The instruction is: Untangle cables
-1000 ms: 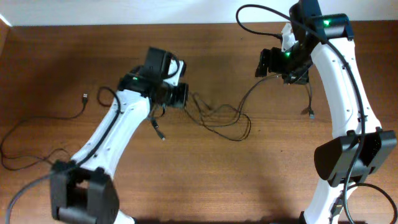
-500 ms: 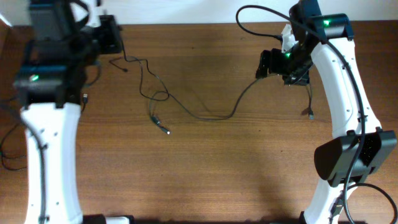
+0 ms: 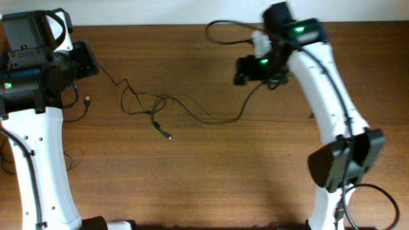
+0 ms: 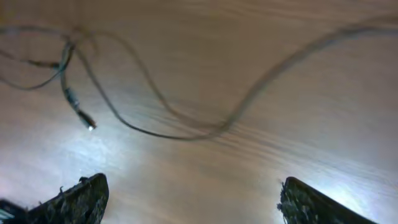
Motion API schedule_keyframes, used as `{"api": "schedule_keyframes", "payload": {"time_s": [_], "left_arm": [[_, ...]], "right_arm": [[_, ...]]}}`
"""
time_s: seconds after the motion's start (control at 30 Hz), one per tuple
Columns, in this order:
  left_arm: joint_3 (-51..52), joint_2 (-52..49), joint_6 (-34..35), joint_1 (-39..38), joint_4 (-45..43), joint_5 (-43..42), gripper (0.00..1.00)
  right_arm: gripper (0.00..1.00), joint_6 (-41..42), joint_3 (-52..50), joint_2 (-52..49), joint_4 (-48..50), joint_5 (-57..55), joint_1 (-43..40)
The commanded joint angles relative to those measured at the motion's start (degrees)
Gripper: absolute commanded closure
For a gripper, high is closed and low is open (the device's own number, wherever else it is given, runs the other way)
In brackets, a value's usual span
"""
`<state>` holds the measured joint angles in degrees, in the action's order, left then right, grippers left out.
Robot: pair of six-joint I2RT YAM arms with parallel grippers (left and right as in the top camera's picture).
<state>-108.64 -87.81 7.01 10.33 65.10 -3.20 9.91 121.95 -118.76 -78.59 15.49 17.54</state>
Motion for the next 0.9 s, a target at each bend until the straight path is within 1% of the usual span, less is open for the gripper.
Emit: {"api": "schedule_keyframes", "payload": {"time_s": [0.0,0.1,0.13,0.2,0.27,0.4,0.57,0.6,0.67,0.73,0.87], "left_arm": [[-0.5,-0.1,-0.9,0.2,0.3,-1.1,1.0],[-0.5,-0.2,-0.9,0.2,0.6,-1.9,1.0],[-0.5,-0.2,-0.9,0.2,0.6,-1.9,1.0],[-0.5,-0.2,-0.9,0.2,0.7,-2.0,1.0],[-0.4,-0.2,-0.9,0.2,0.8,-2.2,1.0],[-0.4,-0.3,-0.9,0.2,1.2,-2.1,1.0],[-0.4,-0.3,-0.9,0.2,1.8,-2.1,1.0],[-0.4,-0.3,-0.9,0.2,1.8,-2.1,1.0],[-0.4,-0.3,-0.9,0.2,1.8,-2.1,1.0],[-0.4,-0.3,-0.9,0.2,1.8,-2.1,1.0],[-0.4,-0.3,-0.9,0.2,1.9,-2.1,1.0]], "right_arm": [[0.11,-3.1,1.0,-3.7,3.7,0.7,6.2],[0.07,-6.8,1.0,-7.4,7.0,1.0,10.4],[0.07,-8.0,1.0,-8.6,7.6,1.4,11.4],[0.07,-13.3,1.0,-11.1,8.9,5.2,13.2],[0.07,-15.5,1.0,-13.1,10.2,5.8,14.8],[0.08,-15.7,1.0,-17.1,15.0,5.7,16.5],[0.24,-15.7,1.0,-20.4,18.3,5.7,17.3],[0.31,-15.7,0.9,-21.0,18.9,5.7,17.3],[0.38,-15.7,0.9,-22.1,19.9,5.7,17.5],[0.48,-15.7,0.9,-22.8,20.3,5.7,17.5],[0.61,-15.6,0.9,-23.8,20.6,5.7,17.7]]}}
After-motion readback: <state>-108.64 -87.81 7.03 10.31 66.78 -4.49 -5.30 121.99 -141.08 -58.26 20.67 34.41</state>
